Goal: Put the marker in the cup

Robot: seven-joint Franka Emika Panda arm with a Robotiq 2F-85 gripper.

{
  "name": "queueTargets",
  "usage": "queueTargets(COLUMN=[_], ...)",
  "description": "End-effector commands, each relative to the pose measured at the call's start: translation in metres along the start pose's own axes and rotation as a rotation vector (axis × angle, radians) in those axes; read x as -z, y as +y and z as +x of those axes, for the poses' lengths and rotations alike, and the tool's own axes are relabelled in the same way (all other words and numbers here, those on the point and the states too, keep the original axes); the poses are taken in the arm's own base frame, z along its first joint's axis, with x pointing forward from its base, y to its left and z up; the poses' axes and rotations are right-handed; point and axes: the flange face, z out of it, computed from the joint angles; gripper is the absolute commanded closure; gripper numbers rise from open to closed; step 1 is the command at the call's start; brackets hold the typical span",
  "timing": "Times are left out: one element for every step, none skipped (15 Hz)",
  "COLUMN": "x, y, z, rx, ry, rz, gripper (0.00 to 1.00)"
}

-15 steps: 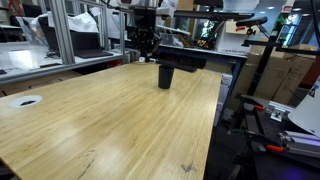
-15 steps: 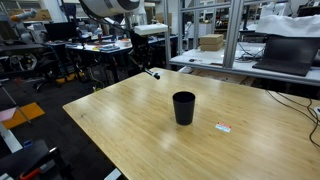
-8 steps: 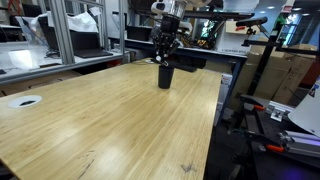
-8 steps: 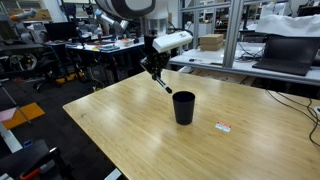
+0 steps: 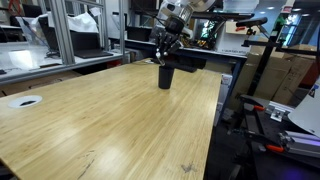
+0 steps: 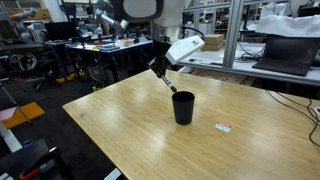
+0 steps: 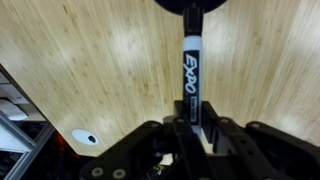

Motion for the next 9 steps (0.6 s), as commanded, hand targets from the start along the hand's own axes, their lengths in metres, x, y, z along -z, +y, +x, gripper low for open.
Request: queueTargets(x=[0.0068,0.0066,0.0066,0.0065,0.0065,0.0069,0.0075,0.0080,0.0084], y=[0.0057,0.0064,0.0072,0.0073,0.0072,0.0072,0.0071,0.0073,0.0069], z=[0.0104,0.0125,0.0137,0.0124,0.0109,0.0094,0.0071,0.0058,0.0042], rx=[-0.010,-0.027,-0.043,-0.061,-0.067,-0.072,-0.077,-0.085,-0.091], ry=[0.086,0.103,0.115,0.112,0.102,0.099,0.096,0.093,0.091], rz=[-0.027,-0.033,-0.039,-0.043,-0.046,-0.049,-0.053,-0.055,-0.056], gripper=[0.95,0.95,0.95,0.95,0.95,0.95,0.95,0.95,0.95])
